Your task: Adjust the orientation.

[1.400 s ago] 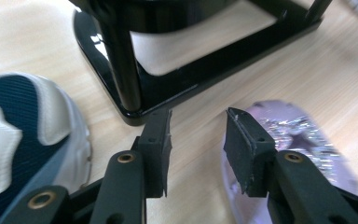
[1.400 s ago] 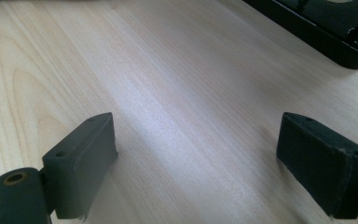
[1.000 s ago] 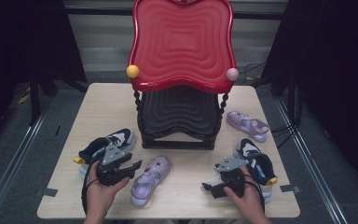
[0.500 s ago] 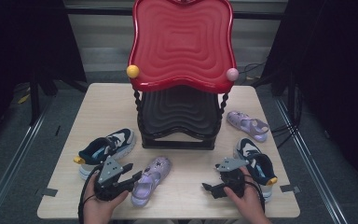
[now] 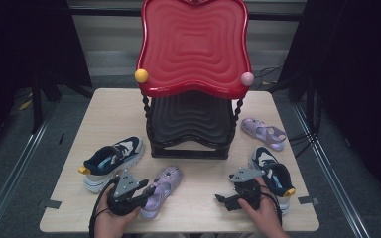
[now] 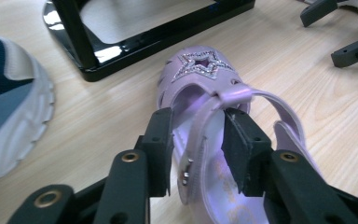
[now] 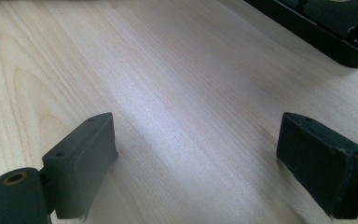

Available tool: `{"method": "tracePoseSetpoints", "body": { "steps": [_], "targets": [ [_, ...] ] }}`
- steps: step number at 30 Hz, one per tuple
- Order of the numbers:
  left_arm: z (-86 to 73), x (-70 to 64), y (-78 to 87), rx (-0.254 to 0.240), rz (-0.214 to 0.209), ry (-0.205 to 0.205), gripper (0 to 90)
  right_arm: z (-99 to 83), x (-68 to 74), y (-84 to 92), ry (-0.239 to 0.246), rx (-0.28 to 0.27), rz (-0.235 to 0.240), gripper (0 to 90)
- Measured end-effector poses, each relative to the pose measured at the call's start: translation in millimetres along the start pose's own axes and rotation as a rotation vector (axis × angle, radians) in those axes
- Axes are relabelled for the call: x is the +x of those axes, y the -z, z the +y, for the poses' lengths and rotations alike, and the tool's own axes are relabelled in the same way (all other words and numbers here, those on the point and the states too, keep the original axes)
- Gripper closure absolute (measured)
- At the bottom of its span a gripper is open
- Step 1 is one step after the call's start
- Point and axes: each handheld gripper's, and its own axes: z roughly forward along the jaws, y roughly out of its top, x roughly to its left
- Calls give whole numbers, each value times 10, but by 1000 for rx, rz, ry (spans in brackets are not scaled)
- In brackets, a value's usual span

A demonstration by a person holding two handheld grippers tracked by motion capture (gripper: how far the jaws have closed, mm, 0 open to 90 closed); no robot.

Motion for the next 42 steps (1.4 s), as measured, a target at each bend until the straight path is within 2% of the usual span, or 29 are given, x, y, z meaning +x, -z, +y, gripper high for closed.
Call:
{"method": "tracePoseSetpoints", "body": {
  "steps": [2,8,11,12,19,25,29,42],
  "targets": [
    [20,0,-69,5,9,-8,662,0,0,0,-1,0,0,111],
    [7,29,-152,-4,8,11,694,0,0,0,0,0,0,111],
    [-8,44,-153,-15,10,12,716,0,0,0,0,0,0,111],
    [-14,48,-159,-20,-1,22,722,0,0,0,0,0,0,111],
    [-26,59,-168,-35,-18,27,767,0,1,0,-2,1,0,110],
    [-23,51,-176,-48,-23,1,806,0,1,0,-1,1,0,110],
    [-24,61,-172,-56,-32,3,817,0,2,1,-2,1,0,111],
    [4,59,-167,-41,-51,-5,825,0,1,0,-1,1,0,111]
  ]
}}
